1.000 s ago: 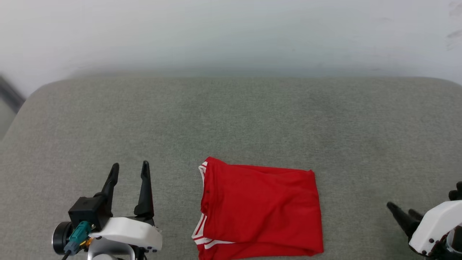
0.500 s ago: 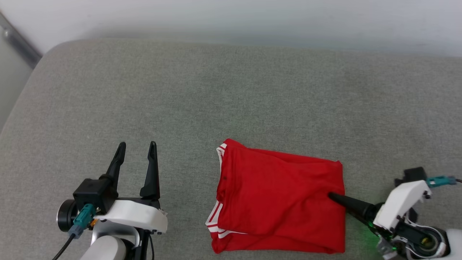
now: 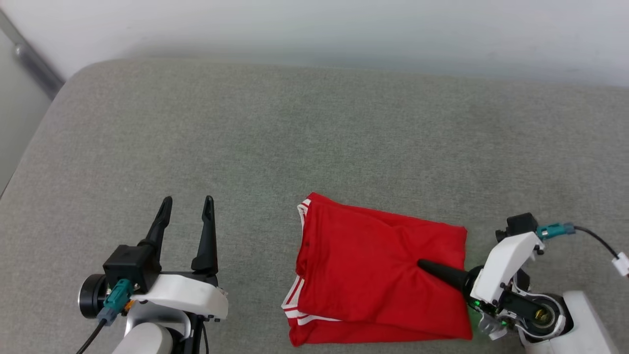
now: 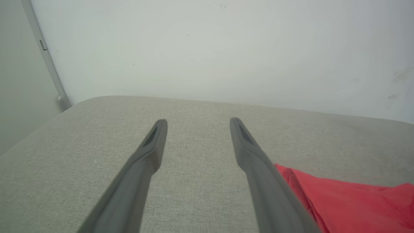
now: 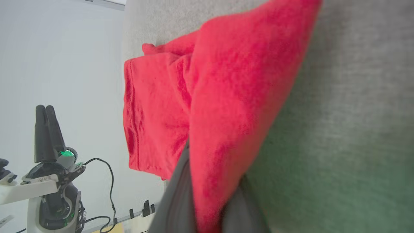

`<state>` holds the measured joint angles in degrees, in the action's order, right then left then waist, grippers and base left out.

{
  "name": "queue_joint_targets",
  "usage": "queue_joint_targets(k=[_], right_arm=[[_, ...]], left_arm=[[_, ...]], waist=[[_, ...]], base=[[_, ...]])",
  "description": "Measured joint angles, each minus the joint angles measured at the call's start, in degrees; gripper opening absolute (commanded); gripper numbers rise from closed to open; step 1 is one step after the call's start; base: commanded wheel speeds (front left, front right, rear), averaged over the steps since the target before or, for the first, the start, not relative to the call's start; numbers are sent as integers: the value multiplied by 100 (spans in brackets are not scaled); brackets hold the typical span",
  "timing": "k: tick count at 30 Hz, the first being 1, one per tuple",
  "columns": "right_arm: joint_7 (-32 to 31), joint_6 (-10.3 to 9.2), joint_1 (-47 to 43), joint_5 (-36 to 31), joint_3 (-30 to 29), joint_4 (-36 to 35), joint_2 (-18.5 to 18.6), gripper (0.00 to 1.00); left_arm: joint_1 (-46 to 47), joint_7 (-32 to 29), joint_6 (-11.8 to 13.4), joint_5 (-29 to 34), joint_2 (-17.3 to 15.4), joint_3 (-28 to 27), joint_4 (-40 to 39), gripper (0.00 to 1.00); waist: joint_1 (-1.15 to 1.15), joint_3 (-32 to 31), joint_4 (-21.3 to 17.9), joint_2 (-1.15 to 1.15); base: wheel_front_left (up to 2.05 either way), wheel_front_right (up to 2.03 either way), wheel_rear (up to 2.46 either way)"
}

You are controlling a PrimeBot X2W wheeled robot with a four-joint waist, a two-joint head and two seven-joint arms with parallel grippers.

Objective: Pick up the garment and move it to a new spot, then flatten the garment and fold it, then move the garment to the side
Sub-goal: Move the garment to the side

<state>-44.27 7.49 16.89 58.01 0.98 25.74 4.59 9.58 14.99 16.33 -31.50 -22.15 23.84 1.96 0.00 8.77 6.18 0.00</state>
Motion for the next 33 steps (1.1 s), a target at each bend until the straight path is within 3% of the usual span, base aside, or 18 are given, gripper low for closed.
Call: queue_joint_targets(k=[6, 10, 16, 25, 31, 33], right_arm=[[497, 0, 12, -983, 713, -375, 568, 0], [654, 1, 110, -1991, 1081, -386, 929, 0], [667, 2, 444, -3025, 1274, -346, 1174, 0], [1047, 2, 1182, -3493, 1087, 196, 1241, 0], [1524, 3, 1733, -3646, 894, 709, 1289, 0], [1845, 3, 2120, -3977, 759, 1054, 1401, 0]], left_arm=[[-127, 7, 41, 4, -16, -11, -74, 100], [-187, 7, 64, 10, -56, -32, -156, 100], [-142, -21, 47, 52, -110, -18, -342, 100], [373, -331, -71, 282, -292, 177, -737, 100], [729, -611, -151, 444, -448, 277, -929, 100], [912, -775, -209, 523, -564, 325, -1053, 100]], waist=[[0, -162, -331, 0], [0, -218, -693, 0], [0, -177, -1375, 0], [0, 341, -2386, 0], [0, 880, -2694, 0], [1, 1226, -2793, 0]], base=[[0, 0, 0], [0, 0, 0], [0, 0, 0], [0, 0, 0], [0, 0, 0], [0, 0, 0]])
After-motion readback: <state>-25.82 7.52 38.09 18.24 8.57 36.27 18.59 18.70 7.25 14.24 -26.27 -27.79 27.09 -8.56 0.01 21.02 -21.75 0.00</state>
